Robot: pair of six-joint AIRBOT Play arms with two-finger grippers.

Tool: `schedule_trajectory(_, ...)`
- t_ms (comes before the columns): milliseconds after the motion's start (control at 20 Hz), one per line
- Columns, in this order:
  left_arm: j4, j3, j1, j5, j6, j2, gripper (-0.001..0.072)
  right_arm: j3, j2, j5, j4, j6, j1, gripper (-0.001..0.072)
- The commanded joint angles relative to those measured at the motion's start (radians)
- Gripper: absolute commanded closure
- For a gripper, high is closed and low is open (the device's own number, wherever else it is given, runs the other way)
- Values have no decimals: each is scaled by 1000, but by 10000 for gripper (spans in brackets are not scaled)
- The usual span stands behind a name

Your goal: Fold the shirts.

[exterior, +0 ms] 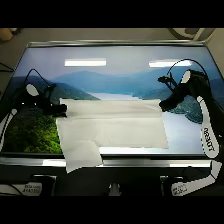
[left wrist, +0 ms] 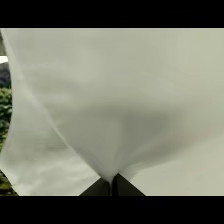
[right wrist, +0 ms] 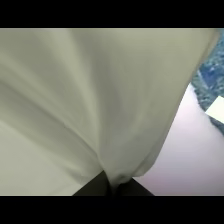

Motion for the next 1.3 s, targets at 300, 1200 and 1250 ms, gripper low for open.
schedule_trajectory(300, -16, 13, 40, -114, -46, 24, 217, -23, 50, 51, -19, -2, 0, 340)
schedule_trajectory(1200, -194, -839, 154, 43, -1, 597, 248, -445, 278, 66, 46, -73, -246, 343)
schedule_trajectory(1250, -195, -839, 143, 56, -6, 591, 251, -445, 278, 58, 47, -73, -246, 343)
